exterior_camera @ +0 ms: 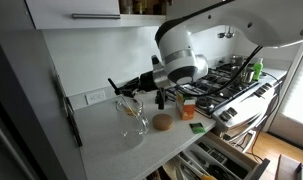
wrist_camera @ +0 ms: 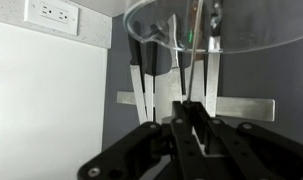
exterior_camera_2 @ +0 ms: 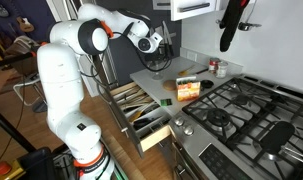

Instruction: Remove two skewers from the open drawer and put them in the glass jar

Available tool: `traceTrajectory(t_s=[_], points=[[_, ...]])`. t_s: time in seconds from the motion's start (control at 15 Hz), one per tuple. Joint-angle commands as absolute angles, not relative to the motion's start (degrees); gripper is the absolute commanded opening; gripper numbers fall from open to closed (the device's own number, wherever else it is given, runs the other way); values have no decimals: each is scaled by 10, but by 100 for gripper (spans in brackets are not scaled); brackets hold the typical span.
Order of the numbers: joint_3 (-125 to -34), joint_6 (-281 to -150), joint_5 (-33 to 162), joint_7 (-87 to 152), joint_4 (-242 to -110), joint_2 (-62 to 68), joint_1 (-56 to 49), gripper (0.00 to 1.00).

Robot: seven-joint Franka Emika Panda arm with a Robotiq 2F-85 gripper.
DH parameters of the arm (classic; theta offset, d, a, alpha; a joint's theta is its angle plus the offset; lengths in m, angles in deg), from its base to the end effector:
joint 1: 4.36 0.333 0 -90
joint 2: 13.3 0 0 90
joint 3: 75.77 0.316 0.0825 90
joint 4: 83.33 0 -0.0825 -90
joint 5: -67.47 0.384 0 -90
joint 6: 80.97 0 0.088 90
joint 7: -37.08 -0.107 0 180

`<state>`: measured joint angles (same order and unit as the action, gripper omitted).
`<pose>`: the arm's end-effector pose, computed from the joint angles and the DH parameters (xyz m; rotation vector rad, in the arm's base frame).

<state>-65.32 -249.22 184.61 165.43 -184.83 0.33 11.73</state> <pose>0.5976 0.2250 0.4535 -2.1520 -0.8399 -1.5870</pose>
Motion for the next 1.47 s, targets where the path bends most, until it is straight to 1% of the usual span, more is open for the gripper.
traceTrajectory(t_s=[0.0,1.4], points=[[-654,-2465,1849,1663,-1879,-2,111,4],[-654,-2459,1828,1648,-1907,13,107,4]])
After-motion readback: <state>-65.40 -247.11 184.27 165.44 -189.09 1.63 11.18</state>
